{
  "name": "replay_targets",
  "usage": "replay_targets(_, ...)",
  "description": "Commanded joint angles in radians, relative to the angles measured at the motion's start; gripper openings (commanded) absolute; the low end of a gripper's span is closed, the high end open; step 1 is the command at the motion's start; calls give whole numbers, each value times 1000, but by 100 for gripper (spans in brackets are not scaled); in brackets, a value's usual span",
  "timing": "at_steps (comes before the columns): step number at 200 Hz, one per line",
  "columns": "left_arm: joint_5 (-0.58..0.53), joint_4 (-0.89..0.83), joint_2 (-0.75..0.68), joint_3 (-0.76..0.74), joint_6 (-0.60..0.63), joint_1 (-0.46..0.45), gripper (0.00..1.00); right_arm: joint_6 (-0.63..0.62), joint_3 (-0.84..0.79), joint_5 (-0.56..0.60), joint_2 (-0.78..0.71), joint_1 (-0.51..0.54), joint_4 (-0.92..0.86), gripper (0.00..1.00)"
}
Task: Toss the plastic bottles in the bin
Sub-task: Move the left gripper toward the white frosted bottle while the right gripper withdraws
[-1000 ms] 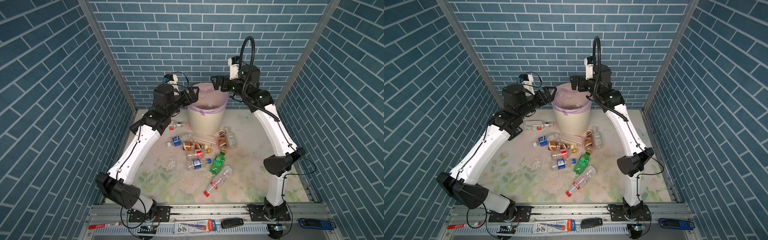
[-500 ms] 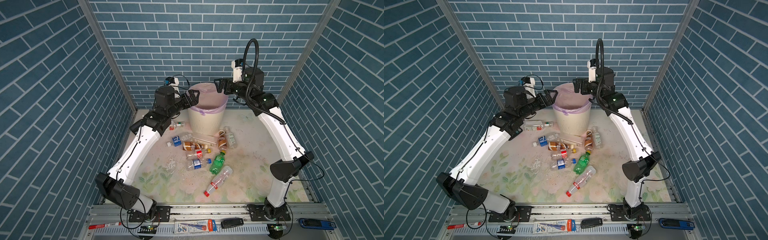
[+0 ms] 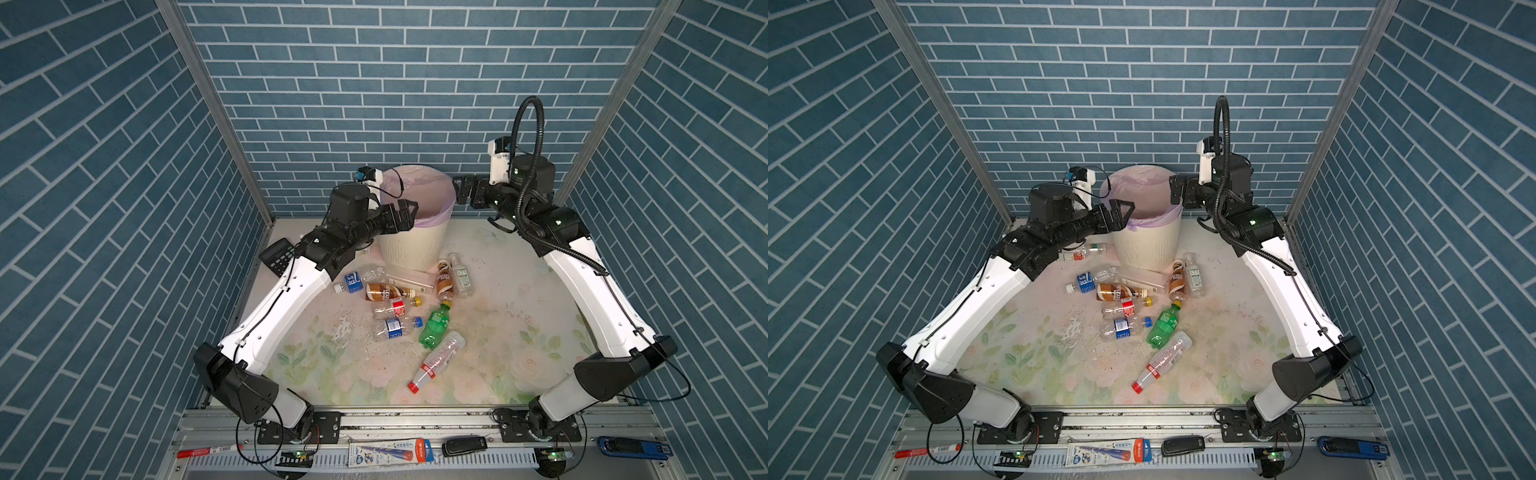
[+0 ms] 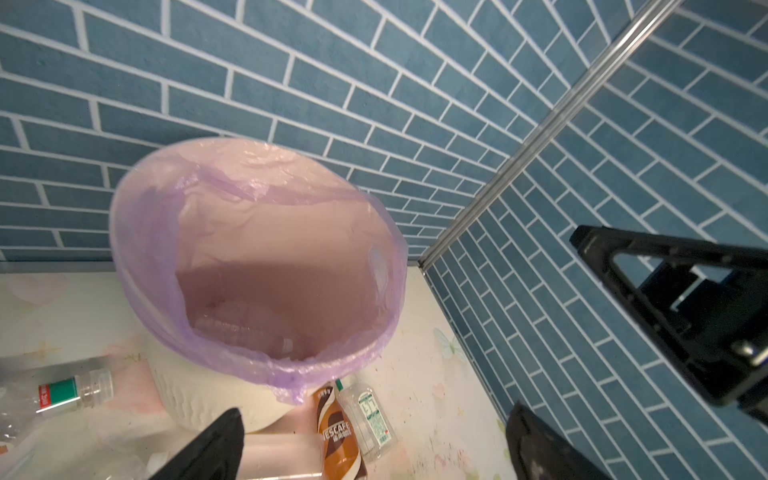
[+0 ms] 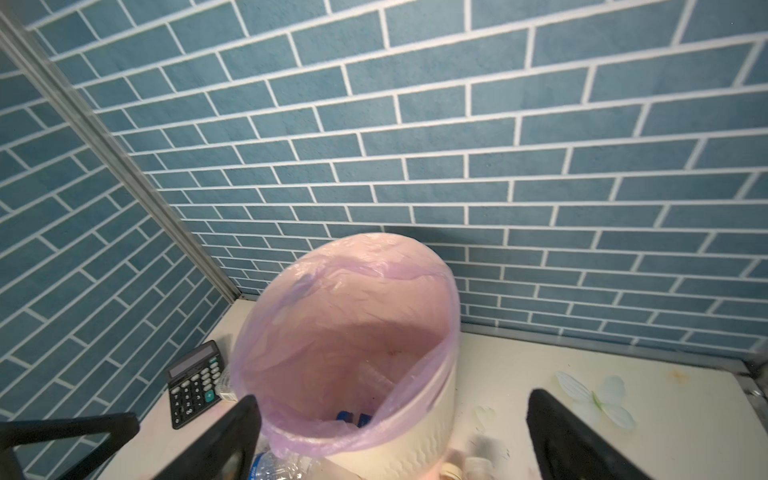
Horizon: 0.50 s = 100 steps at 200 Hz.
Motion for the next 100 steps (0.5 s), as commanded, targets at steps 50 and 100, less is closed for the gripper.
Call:
replay_targets(50,-117,-86,-37,-163,103,-207,99,99,-366,55,-213,-125,-45,99)
replay_targets(100,-179,-94,-36,-296,63,-307,99,159,-592,47,-320,-151,-10,99)
